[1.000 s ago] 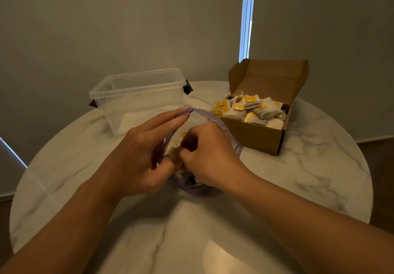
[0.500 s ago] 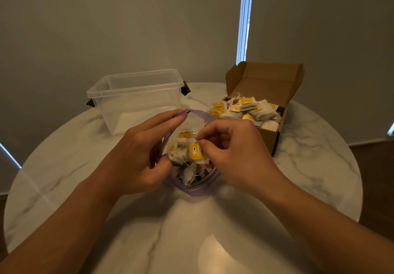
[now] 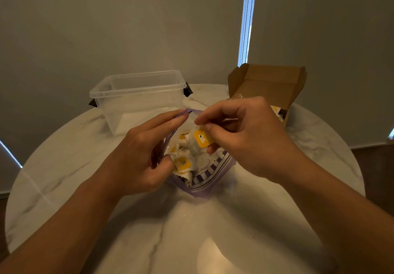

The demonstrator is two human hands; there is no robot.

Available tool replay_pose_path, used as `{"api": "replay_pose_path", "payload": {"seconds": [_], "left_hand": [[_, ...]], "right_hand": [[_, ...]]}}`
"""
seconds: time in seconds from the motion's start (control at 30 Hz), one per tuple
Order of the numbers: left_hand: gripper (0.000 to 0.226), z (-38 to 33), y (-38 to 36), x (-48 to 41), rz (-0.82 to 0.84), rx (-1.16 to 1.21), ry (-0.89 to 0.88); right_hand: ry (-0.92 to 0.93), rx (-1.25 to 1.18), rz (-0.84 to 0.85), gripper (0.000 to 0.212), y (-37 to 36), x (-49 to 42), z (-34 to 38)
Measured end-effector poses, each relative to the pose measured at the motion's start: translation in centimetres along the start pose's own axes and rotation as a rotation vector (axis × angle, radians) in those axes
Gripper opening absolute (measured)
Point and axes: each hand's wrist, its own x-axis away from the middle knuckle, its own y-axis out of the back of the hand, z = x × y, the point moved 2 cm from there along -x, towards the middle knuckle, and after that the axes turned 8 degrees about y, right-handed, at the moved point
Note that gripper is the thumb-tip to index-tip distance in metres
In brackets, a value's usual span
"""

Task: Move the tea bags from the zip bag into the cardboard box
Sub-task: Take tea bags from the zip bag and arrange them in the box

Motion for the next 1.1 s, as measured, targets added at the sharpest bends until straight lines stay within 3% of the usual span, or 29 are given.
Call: {"api": "replay_pose_path", "payload": {"seconds": [0.27,0.47,0.7,0.87,1.0,1.1], "left_hand": [[0.07,0.2,-0.1,0.2,-0.015,0.027,-0.008],[0.07,0.3,-0.3,0.1,-0.03,-0.001,-0.032],[0.067,0.5,-0.3,0.2,-0.017,0.043,-0.036],[0.066,0.5,-0.3,0.2,-0.009,0.054,-0.02],[0.066,0.6,-0.2,0.3,-0.012,0.048,-0.003],[0.066,0.6,-0.2,0.3,-0.021,0.039,-0.004]], "right_hand": [[0.028,-0.093,-0.065,0.024,4.3,-0.9,-0.4],[-0.04,0.133,-0.224,0.031,11.1,-3.0,-4.1],[-0.179,0.311,0.0,0.026,12.4,-3.4,-6.9],[-0.184,0.284,0.036,0.023,10.8,-5.2,-8.0],[-0.177,0.487,0.107,0.017,8.7,-6.7,-9.2],[-0.117,0.65,0.069,0.014,8.3,-7.0,-10.5]]}}
